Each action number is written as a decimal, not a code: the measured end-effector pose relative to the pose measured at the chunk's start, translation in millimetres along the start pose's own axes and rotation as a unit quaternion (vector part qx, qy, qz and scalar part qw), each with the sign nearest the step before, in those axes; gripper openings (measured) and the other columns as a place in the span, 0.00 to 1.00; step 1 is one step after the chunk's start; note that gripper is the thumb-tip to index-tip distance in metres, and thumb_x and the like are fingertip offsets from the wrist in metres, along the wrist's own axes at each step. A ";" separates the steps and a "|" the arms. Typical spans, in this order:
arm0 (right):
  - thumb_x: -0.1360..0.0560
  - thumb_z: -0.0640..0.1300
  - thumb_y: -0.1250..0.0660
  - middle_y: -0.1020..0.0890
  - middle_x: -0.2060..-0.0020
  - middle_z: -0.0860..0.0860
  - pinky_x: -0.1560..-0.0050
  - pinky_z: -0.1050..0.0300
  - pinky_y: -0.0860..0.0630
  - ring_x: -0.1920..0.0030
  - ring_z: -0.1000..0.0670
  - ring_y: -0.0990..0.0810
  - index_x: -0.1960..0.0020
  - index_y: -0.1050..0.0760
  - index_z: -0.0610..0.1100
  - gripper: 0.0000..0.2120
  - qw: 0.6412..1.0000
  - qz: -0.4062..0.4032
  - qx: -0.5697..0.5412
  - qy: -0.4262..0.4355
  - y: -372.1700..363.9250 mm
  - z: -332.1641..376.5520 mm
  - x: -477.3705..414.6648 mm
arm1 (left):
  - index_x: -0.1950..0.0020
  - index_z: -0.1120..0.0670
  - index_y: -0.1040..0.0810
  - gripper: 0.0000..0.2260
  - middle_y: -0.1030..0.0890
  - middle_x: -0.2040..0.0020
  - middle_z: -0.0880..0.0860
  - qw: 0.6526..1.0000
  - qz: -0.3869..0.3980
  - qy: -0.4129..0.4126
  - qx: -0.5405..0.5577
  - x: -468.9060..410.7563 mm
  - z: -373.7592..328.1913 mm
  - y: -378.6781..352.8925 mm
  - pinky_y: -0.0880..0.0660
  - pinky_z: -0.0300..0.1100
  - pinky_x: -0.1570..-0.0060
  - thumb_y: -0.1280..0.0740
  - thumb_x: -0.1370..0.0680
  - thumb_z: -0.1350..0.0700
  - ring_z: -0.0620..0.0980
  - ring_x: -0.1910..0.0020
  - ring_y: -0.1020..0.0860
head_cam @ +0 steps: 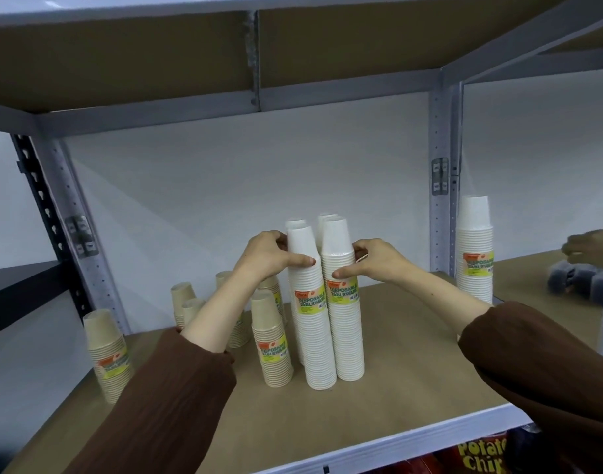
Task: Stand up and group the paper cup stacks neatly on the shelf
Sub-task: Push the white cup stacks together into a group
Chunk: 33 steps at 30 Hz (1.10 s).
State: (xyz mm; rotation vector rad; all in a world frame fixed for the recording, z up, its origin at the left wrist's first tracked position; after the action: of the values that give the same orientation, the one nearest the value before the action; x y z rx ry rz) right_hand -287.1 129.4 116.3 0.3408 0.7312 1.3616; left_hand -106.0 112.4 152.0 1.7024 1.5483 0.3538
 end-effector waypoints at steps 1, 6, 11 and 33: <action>0.33 0.44 0.25 0.22 0.53 0.49 0.50 0.59 0.30 0.51 0.51 0.24 0.42 0.24 0.37 0.22 1.000 -0.002 -0.001 0.000 0.9 0.0 -0.2 | 0.37 0.59 0.27 0.26 0.22 0.39 0.55 1.000 -0.004 -0.003 0.000 -0.3 -0.2 0.3 0.30 0.40 0.51 0.25 0.32 0.52 0.49 0.48 0.26; 0.30 0.54 0.30 0.22 0.40 0.44 0.48 0.61 0.31 0.41 0.47 0.23 0.36 0.28 0.38 0.29 0.999 -0.049 0.022 -0.001 11.3 1.3 2.1 | 0.37 0.58 0.27 0.26 0.23 0.40 0.55 0.999 -0.043 -0.022 -0.003 -0.7 -4.7 7.9 0.32 0.39 0.52 0.26 0.32 0.51 0.47 0.50 0.28; 0.28 0.53 0.32 0.20 0.43 0.43 0.50 0.61 0.31 0.48 0.50 0.23 0.40 0.24 0.38 0.24 0.993 -0.107 0.042 0.021 34.3 4.9 11.8 | 0.42 0.58 0.24 0.19 0.21 0.44 0.54 0.987 -0.139 -0.085 0.000 6.2 -19.4 20.1 0.32 0.39 0.52 0.28 0.30 0.51 0.49 0.52 0.26; 0.29 0.42 0.30 0.18 0.48 0.41 0.51 0.63 0.30 0.54 0.54 0.27 0.44 0.22 0.36 0.15 0.919 -0.365 0.143 0.026 140.7 -42.3 58.5 | 0.41 0.62 0.27 0.13 0.26 0.40 0.60 0.972 0.095 -0.180 -0.120 28.9 -30.5 -227.4 0.28 0.47 0.45 0.42 0.23 0.60 0.58 0.42 0.25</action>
State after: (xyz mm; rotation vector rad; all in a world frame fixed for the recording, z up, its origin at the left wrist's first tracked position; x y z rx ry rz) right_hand -419.5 206.5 155.9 0.2229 0.9804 0.5556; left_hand -281.6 136.9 3.6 1.6210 1.0409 0.2957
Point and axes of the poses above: each hand's wrist, its own x-axis away from the middle knuckle, its own y-axis out of the back of the hand, z = x × y, the point moved 2 cm from there along -x, towards the middle knuckle
